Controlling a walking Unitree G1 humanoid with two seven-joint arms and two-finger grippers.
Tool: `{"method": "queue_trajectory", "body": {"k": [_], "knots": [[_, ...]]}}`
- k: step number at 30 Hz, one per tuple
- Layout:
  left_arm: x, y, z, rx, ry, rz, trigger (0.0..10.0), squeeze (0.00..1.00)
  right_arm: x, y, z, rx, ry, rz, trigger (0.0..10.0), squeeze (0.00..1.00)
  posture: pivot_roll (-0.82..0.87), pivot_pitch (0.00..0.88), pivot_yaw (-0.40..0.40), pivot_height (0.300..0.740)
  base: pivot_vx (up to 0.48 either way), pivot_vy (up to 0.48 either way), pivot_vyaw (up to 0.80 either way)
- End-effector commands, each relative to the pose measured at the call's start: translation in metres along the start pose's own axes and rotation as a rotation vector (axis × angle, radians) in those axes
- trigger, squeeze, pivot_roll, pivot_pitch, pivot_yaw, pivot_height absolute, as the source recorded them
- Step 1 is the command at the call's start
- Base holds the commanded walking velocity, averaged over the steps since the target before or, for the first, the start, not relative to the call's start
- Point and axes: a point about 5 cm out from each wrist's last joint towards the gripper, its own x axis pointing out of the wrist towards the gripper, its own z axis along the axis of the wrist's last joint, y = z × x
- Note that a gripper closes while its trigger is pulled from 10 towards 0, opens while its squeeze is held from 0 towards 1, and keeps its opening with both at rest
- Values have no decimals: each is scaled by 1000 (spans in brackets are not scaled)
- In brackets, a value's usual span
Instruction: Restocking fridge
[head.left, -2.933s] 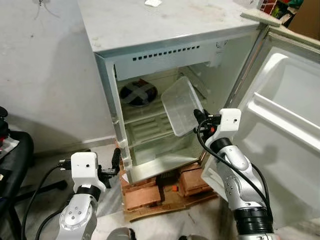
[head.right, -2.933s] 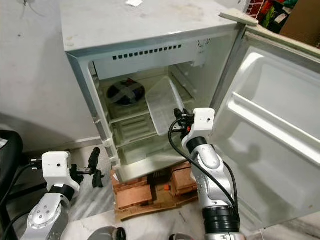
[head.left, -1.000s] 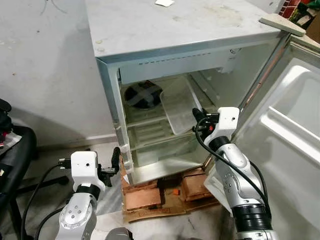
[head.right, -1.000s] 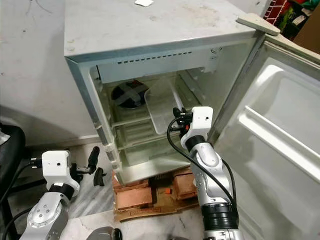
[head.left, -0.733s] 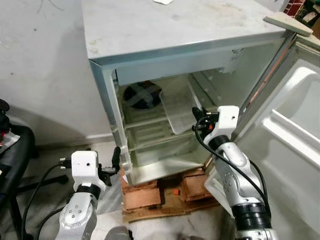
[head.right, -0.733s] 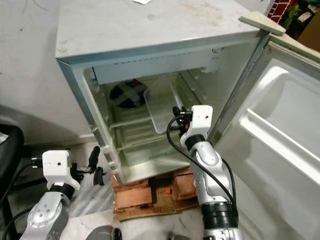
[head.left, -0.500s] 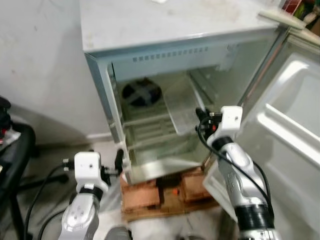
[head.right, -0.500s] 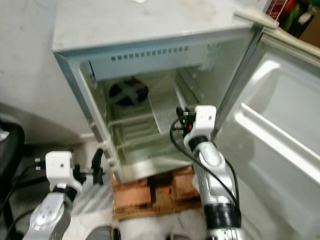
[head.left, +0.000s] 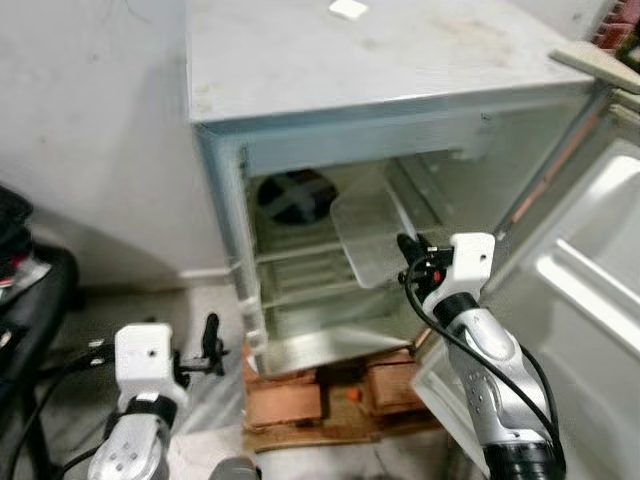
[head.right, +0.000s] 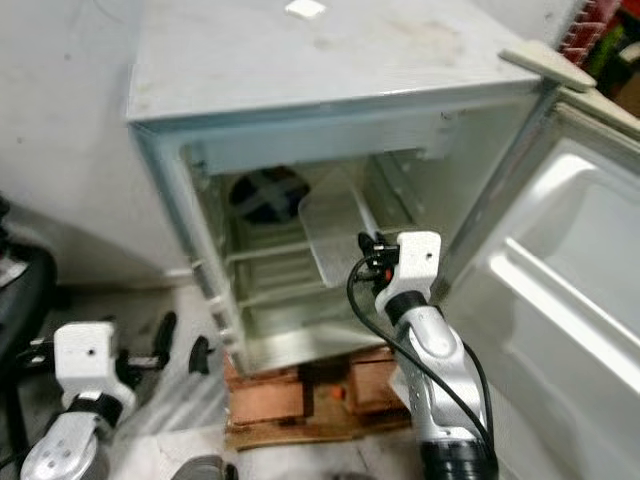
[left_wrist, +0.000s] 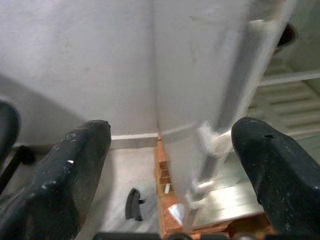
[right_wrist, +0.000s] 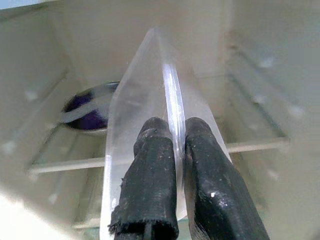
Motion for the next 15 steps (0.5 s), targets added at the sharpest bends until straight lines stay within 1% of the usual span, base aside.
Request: {"method": "queue_trajectory", "body": {"k": [1, 3, 6, 9, 15], "knots": [[-2, -5, 2, -9, -3, -10, 10000, 0, -9, -13, 0, -14, 17, -31, 10000, 0, 106, 119, -22, 740, 270, 0, 0], [-2, -5, 2, -5, -3, -8, 10000, 0, -12, -16, -2, -19, 28, -34, 10000, 0, 104, 119, -21, 740, 262, 0, 0], [0, -4, 3, -3, -7, -10, 10000, 0, -11, -16, -2, -22, 29, -35, 10000, 0, 103, 118, -20, 740, 250, 0, 0], [0, -5, 5, -13, -16, -12, 10000, 0, -9, -12, 0, -18, 28, -28, 10000, 0, 105, 117, -20, 740, 0, 0, 0], [-2, -5, 3, -15, -2, 2, 10000, 0, -4, -8, -2, -6, 41, -10, 10000, 0, 113, 124, -23, 740, 0, 0, 0]]}}
